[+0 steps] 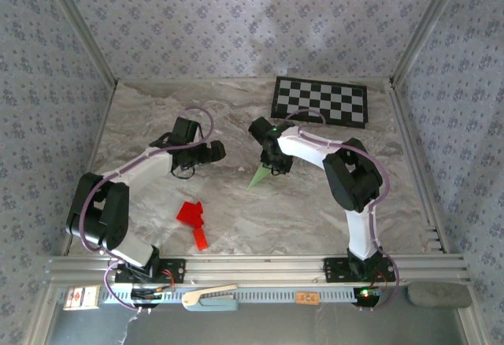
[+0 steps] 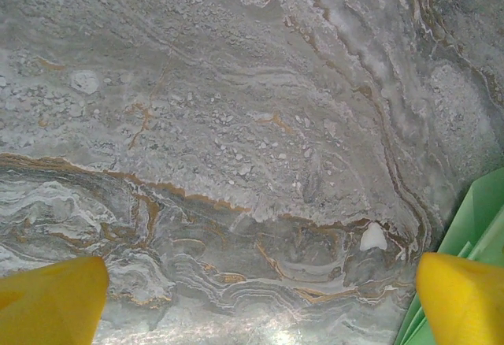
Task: Fold a paper plane with a square sheet of paper (pick it up from the middle)
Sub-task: Move the paper plane to the top-center of the table.
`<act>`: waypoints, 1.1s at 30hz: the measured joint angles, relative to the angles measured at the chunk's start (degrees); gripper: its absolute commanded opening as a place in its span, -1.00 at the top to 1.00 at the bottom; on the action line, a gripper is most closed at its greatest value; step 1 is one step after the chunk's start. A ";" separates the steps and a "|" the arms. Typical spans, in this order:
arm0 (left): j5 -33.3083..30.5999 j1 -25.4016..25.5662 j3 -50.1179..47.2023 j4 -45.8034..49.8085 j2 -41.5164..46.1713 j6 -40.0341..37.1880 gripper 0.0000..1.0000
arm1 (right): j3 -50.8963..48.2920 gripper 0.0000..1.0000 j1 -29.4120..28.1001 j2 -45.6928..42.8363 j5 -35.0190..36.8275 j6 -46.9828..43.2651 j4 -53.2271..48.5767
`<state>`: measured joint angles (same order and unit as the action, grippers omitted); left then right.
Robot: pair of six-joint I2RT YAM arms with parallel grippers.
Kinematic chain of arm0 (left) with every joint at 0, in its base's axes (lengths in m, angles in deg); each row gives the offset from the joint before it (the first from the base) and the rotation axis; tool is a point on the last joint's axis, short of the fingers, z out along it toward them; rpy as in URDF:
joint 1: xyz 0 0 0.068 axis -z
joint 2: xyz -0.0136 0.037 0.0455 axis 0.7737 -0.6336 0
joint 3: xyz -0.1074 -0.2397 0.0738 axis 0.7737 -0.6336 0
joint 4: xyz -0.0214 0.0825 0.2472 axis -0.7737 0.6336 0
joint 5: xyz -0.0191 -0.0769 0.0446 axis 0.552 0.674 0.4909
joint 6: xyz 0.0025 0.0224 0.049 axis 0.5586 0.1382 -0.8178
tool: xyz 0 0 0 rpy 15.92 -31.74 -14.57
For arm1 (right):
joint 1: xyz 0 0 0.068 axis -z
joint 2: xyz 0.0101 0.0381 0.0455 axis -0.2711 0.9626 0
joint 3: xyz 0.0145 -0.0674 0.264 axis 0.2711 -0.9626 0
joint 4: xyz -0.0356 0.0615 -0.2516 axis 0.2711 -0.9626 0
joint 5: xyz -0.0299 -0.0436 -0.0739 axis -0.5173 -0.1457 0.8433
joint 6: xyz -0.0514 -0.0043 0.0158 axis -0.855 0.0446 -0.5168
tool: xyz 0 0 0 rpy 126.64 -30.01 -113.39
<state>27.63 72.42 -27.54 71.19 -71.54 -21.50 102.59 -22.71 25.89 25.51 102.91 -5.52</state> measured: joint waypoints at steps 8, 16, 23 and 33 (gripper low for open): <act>1.42 -1.55 0.00 -0.04 0.00 0.22 -1.00 | 0.00 0.92 -0.02 -2.60 2.62 -0.98 -0.02; 3.91 -3.87 -2.05 -2.21 0.39 2.03 -1.00 | 1.70 0.98 0.07 -5.31 -0.33 -10.67 3.10; 5.38 -6.49 -6.73 -5.25 5.40 5.73 -0.99 | -4.15 0.94 1.84 -8.07 -16.74 -20.00 20.22; 12.35 -6.73 -9.79 -13.20 5.33 11.67 -0.64 | -16.35 0.88 6.23 -7.39 -34.67 -18.75 41.92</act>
<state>39.97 65.69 -37.33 57.99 -66.21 -9.83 86.24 -16.48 18.50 -9.16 84.16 36.40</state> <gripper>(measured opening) 0.865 0.057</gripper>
